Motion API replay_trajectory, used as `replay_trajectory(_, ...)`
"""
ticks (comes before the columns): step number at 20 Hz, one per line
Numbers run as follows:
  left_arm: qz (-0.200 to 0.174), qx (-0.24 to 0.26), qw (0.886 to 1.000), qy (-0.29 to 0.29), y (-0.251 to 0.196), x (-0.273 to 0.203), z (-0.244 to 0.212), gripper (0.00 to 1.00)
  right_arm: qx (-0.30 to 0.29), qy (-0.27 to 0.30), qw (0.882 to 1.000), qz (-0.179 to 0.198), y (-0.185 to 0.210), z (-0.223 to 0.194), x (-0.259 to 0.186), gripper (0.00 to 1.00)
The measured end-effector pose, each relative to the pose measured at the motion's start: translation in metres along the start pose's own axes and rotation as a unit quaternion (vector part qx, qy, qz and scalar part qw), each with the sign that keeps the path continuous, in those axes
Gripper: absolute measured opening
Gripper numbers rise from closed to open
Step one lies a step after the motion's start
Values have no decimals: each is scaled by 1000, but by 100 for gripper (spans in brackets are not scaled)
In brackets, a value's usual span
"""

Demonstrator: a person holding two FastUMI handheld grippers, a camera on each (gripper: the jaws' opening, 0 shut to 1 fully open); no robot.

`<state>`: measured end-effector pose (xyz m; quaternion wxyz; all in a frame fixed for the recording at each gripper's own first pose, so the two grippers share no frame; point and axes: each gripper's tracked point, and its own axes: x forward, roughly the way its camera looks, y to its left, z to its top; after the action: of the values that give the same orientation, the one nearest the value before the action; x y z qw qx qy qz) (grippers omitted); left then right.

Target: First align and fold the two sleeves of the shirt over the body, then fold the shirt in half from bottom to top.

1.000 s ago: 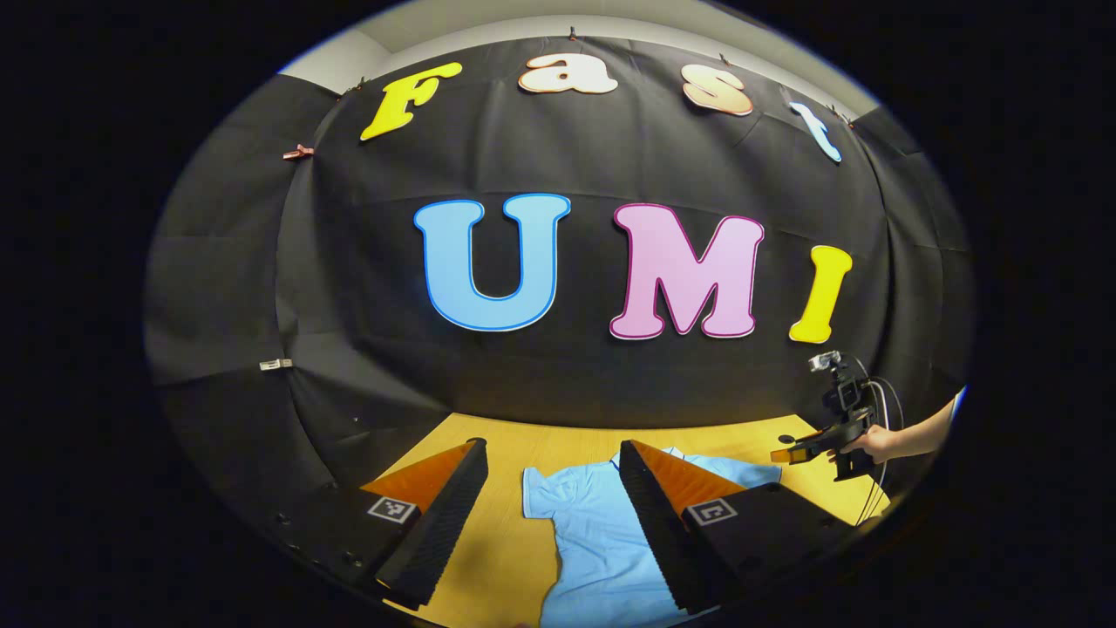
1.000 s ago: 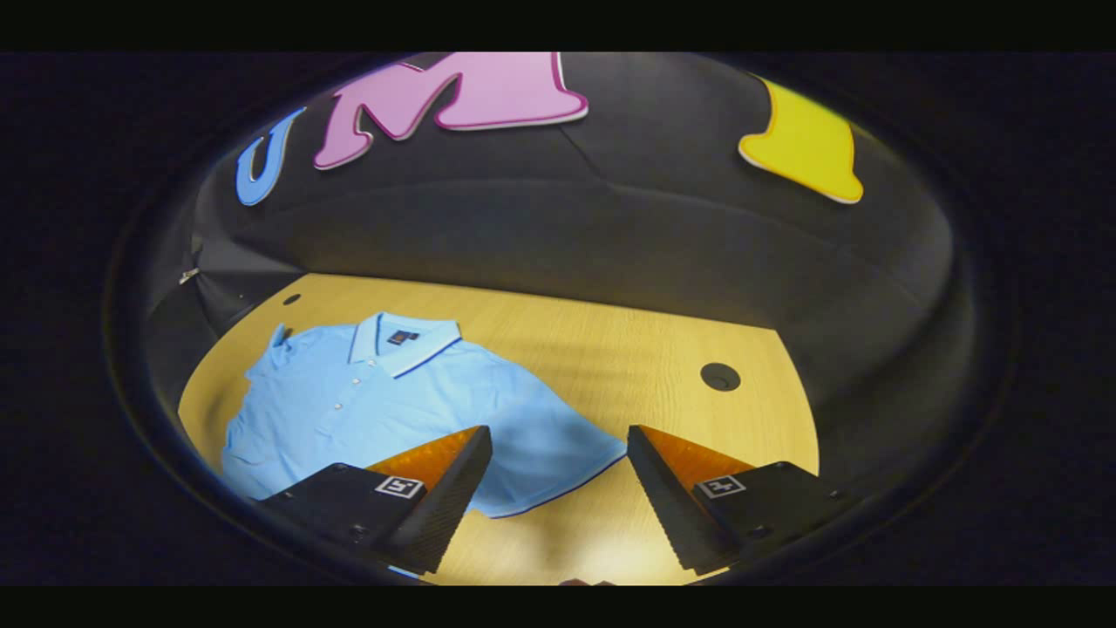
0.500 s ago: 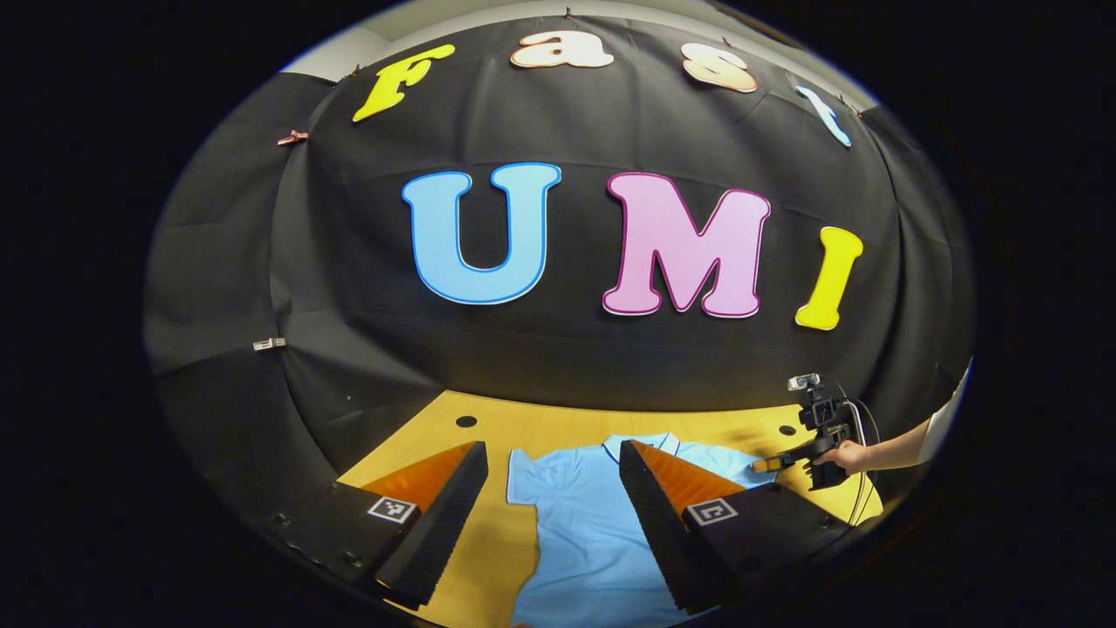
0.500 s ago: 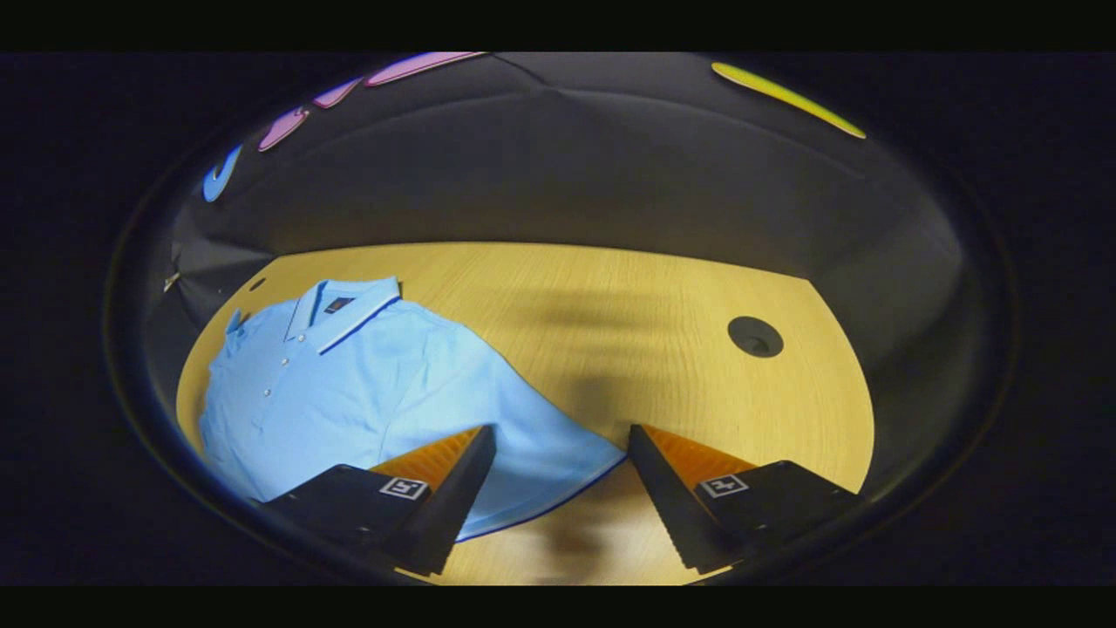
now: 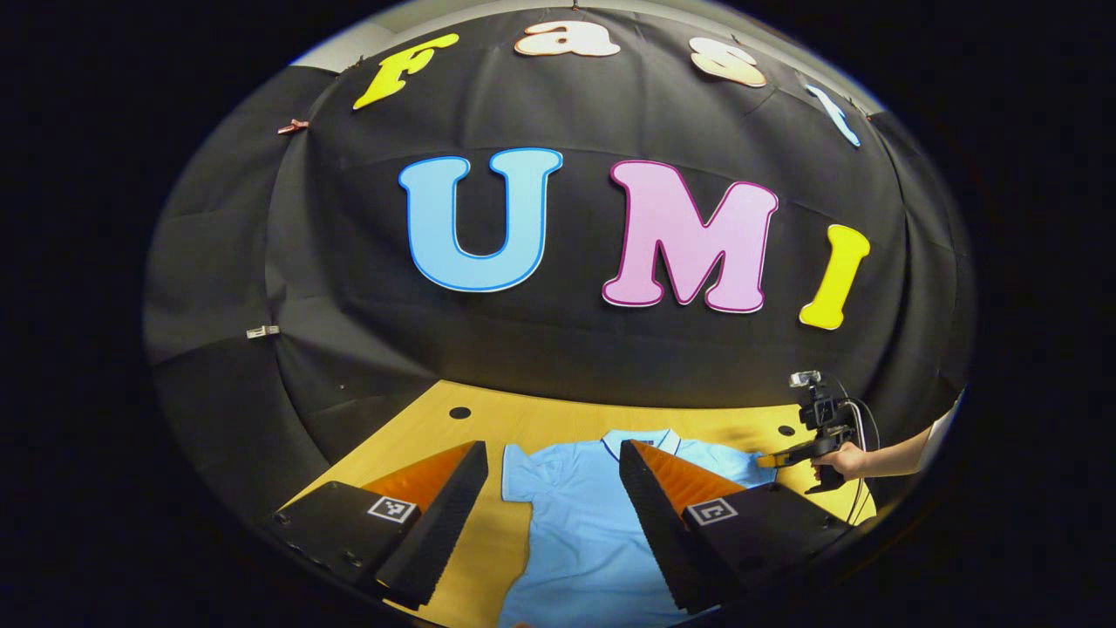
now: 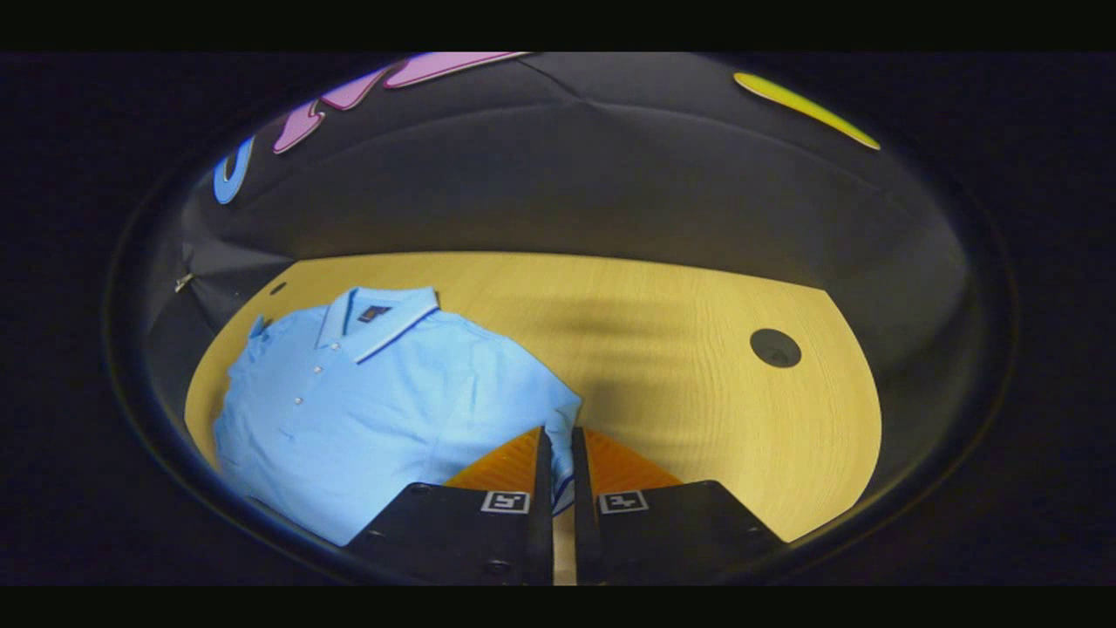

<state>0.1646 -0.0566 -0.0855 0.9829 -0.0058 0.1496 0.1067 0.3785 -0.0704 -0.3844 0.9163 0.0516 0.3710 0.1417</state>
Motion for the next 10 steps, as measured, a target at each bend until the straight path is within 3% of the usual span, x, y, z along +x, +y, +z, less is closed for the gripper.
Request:
replay_trajectory(1,3,-2,1000,2,5,0,-2,97,12,-10,1000,17,16,11,-4,8)
replay_trajectory(4,11,-11,1000,9,17,1,-7,97,19,-31,998,55,61,33,-15,8)
replay_trajectory(5,13,-12,1000,11,20,1,-8,97,14,-28,998,63,74,34,-14,13)
replay_trajectory(10,13,-3,1000,19,32,-1,-18,97,-23,14,997,73,118,6,12,13)
